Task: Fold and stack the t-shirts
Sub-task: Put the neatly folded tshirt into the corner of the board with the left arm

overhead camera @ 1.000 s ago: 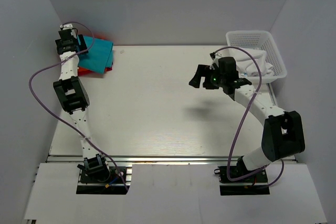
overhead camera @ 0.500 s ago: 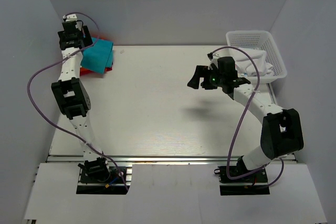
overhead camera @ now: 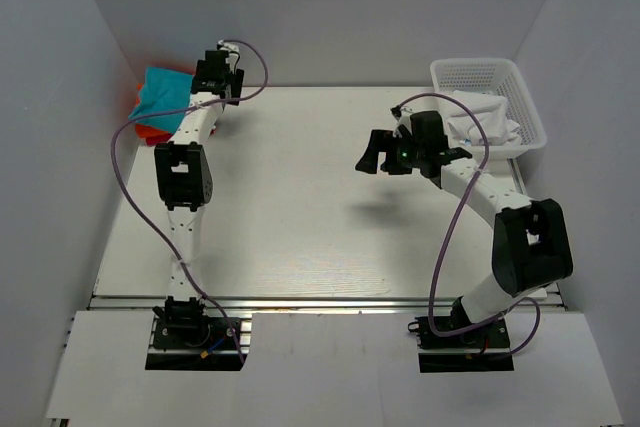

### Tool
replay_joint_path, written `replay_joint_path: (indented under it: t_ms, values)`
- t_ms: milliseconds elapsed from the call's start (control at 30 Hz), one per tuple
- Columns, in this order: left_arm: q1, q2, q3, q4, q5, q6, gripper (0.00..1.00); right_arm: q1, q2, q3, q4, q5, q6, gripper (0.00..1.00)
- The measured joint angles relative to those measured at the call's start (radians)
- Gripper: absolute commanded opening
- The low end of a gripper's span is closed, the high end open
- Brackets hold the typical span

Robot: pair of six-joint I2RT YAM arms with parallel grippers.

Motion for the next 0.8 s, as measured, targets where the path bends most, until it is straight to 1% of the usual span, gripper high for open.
replay_joint_path:
  t_ms: [67,167,233,267,333,367,433,533,567,667,700,800]
  values:
    - [-0.001,0.048,0.021,0.005,-0.031,0.016,0.84,0.0,0.008,0.0,-0.002,0.0,-0.002,0.9]
    - [0.008,0.101,0.032,0.01,-0.078,0.034,0.77,0.0,0.025,0.001,-0.006,0.0,-0.005,0.9]
    - [0.013,0.121,0.032,0.016,-0.111,0.041,0.76,0.0,0.039,0.002,-0.01,0.0,-0.007,0.9]
    - [0.015,0.128,0.032,0.02,-0.128,0.045,0.71,0.0,0.047,0.004,-0.013,0.0,-0.008,0.9]
    - [0.019,0.135,0.033,0.031,-0.154,0.05,0.65,0.0,0.062,0.01,-0.019,-0.001,-0.008,0.9]
    - [0.019,0.135,0.033,0.032,-0.162,0.051,0.59,0.0,0.068,0.013,-0.024,-0.002,-0.008,0.9]
    - [0.019,0.135,0.033,0.05,-0.182,0.051,0.51,0.0,0.075,0.019,-0.033,-0.006,-0.008,0.9]
    - [0.018,0.135,0.031,0.085,-0.203,0.052,0.49,0.0,0.079,0.028,-0.037,-0.016,-0.008,0.9]
    - [0.018,0.135,0.03,0.097,-0.208,0.052,0.46,0.0,0.082,0.034,-0.037,-0.02,-0.008,0.9]
    - [0.018,0.135,0.031,0.119,-0.214,0.043,0.17,0.0,0.092,0.045,-0.037,-0.023,-0.008,0.9]
    - [0.018,0.135,0.031,0.125,-0.219,0.039,0.0,0.0,0.093,0.045,-0.038,-0.024,-0.008,0.9]
    - [0.018,0.135,0.031,0.146,-0.238,0.029,0.0,0.0,0.093,0.045,-0.04,-0.024,-0.008,0.9]
